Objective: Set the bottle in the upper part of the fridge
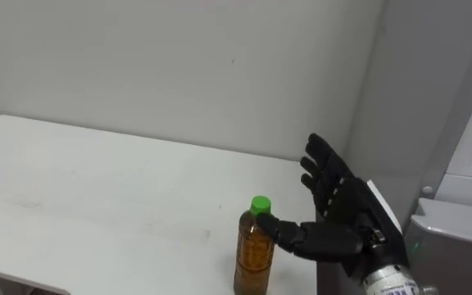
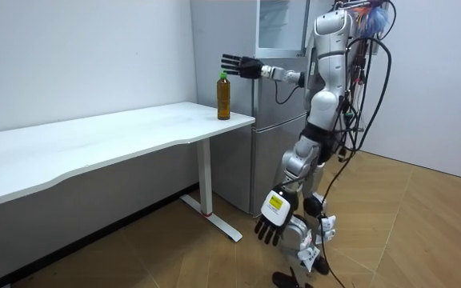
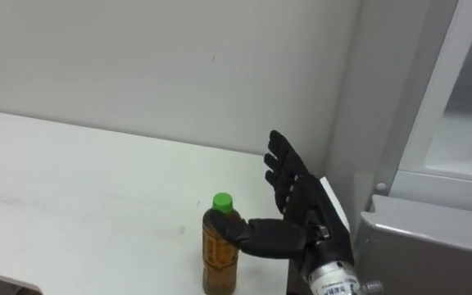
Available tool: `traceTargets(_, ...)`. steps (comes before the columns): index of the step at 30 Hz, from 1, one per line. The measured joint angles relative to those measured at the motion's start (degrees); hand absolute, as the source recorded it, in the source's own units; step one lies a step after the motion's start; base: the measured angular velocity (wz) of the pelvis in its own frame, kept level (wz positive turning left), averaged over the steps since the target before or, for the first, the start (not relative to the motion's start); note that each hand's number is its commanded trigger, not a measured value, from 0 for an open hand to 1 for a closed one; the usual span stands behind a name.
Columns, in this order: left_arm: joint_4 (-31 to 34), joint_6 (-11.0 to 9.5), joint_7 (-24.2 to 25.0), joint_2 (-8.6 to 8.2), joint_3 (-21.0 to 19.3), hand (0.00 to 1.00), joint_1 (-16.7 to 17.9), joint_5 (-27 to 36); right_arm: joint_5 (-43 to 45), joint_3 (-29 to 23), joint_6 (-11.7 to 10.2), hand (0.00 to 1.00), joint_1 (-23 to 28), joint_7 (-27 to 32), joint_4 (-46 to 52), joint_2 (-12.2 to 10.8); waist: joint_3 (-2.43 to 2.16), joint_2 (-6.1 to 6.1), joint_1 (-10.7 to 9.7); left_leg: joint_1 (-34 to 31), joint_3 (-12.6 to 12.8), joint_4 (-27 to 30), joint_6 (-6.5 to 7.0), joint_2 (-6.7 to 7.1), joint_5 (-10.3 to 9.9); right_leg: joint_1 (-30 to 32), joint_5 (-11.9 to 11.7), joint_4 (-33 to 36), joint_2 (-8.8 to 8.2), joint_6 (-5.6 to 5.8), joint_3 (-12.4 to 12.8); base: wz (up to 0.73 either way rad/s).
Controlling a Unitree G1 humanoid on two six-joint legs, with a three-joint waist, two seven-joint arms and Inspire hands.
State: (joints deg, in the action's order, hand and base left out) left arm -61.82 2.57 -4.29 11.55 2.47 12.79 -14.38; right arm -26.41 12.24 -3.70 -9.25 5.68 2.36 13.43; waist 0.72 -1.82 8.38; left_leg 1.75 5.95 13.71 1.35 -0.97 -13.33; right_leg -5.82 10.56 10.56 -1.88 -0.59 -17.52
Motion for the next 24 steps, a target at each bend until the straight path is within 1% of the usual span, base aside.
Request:
traceTargets(2, 0.01, 0.13, -0.32, -0.17, 0.01, 0.00, -0.03, -0.24, -0.36, 0.59, -0.43, 0.00, -0.50, 0.65, -1.78, 0.04, 0.00, -0.04, -0.02, 0.00, 0.00, -0.08, 0.00, 0.01, 0.00, 0.01, 0.00, -0.04, -0.01, 0.00, -0.25, 0.00)
traceTargets(3, 0.01, 0.35, -0.56, -0.16, 0.10, 0.00, 0.00, -0.23, -0.36, 1.18, -0.74, 0.00, -1.42, 1.11, -4.60, 0.25, -0.04, -0.13, -0.01, 0.16, -0.08, -0.10, -0.01, 0.01, 0.01, -0.14, 0.00, -0.02, -0.04, 0.00, -0.49, 0.00)
traceTargets(5, 0.03, 0.77, -0.67, -0.16, 0.09, 0.00, 0.03, -0.17, -0.76, 1.86, -0.59, 0.00, -2.09, 2.06, -8.69, 0.33, -0.09, -0.34, 0.04, 0.38, -0.48, -0.17, -0.03, 0.04, 0.02, -0.52, 0.01, -0.02, -0.15, 0.02, -1.00, 0.09)
traceTargets(7, 0.04, 1.13, -0.67, -0.16, 0.09, 0.00, 0.04, -0.16, -1.19, 2.04, -0.37, 0.00, -2.09, 2.54, -11.43, 0.33, -0.21, -0.67, 0.00, 0.36, -1.34, -0.17, -0.03, 0.22, 0.07, -0.78, 0.05, -0.02, -0.25, 0.09, -1.55, 0.19)
traceTargets(9, 0.24, 1.18, -0.67, -0.17, 0.08, 0.00, -0.21, -0.15, -1.80, 2.04, -0.32, 0.00, -2.09, 2.97, -12.91, 0.33, -0.34, -0.98, -0.01, 0.37, -1.62, -0.18, -0.01, 0.27, 0.10, -0.93, 0.10, -0.02, -0.45, 0.17, -1.57, 0.14)
traceTargets(10, 0.25, 1.18, -0.67, -0.17, 0.08, 0.00, 0.08, -0.06, -2.44, 2.04, -0.30, 0.00, -2.10, 3.05, -13.11, 0.34, -0.33, -1.15, 0.14, 0.37, -1.85, -0.17, 0.00, 0.36, 0.10, -1.03, 0.12, -0.03, -0.51, 0.20, -1.75, 0.12)
traceTargets(12, 0.29, 1.19, -0.67, -0.18, 0.11, 0.00, 0.34, 0.10, -2.81, 2.02, -0.33, 0.00, -2.46, 3.01, -13.77, 0.34, -0.29, -1.26, -0.11, 0.42, -2.26, -0.10, 0.09, 0.52, 0.16, -1.49, 0.13, -0.04, -0.66, 0.22, -3.04, 0.18)
traceTargets(14, 0.32, 1.20, -0.67, -0.26, 0.12, 0.00, 0.84, 0.04, -3.14, 1.95, -0.40, 0.00, -3.99, 3.00, -17.41, 0.36, -0.23, -1.28, -0.20, 0.89, -2.17, -0.12, 0.19, 0.71, 0.22, -2.15, 0.22, -0.08, -0.92, 0.36, -3.20, 0.13)
traceTargets(18, 0.41, 1.26, -0.61, -0.26, -0.01, 0.00, 0.96, -0.27, -2.70, 1.94, -0.40, 0.00, -4.64, 3.58, -19.47, 0.30, -0.19, -1.24, -0.04, 0.79, -2.08, -0.08, 0.39, 0.92, 0.33, -2.42, 0.31, -0.03, -1.24, 0.52, -3.92, 0.11)
traceTargets(20, 0.77, 1.56, -0.37, -0.26, -0.02, 0.00, 1.18, -0.34, -2.52, 1.93, -0.33, 0.00, -5.35, 3.80, -20.65, 0.27, -0.17, -1.23, 0.06, 0.75, -2.11, -0.09, 0.50, 0.99, 0.41, -2.42, 0.33, -0.01, -1.37, 0.55, -4.29, 0.00)
traceTargets(21, 1.41, 1.99, -0.13, -0.22, -0.03, 0.00, 1.41, -0.35, -2.44, 1.93, -0.33, 0.00, -5.67, 4.01, -21.17, 0.26, -0.06, -1.06, 0.12, 0.70, -2.33, -0.08, 0.54, 1.05, 0.45, -2.43, 0.34, -0.02, -1.38, 0.57, -4.72, 0.00)
traceTargets(22, 1.77, 2.10, -0.03, -0.21, -0.11, 0.00, 1.52, -0.36, -2.28, 1.93, -0.33, 0.00, -5.77, 4.11, -21.47, 0.26, -0.18, -1.25, 0.16, 0.69, -2.39, -0.08, 0.56, 1.09, 0.49, -2.43, 0.37, -0.01, -1.38, 0.61, -4.71, 0.04)
traceTargets(23, 2.14, 2.13, 0.18, -0.22, -0.35, 0.00, 1.76, -0.39, -2.00, 1.92, -0.33, 0.00, -5.87, 4.17, -22.09, 0.27, -0.07, -1.08, 0.20, 0.64, -2.52, -0.08, 0.61, 1.24, 0.56, -2.43, 0.49, -0.01, -1.41, 0.81, -4.71, 0.05)
traceTargets(24, 2.13, 2.16, 0.34, -0.24, -0.44, 0.00, 1.68, -0.44, -1.80, 1.90, -0.33, 0.00, -5.87, 4.16, -22.34, 0.28, -0.09, -1.12, 0.19, 0.62, -2.68, -0.08, 0.64, 1.32, 0.61, -2.45, 0.51, -0.01, -1.43, 0.84, -4.70, 0.09)
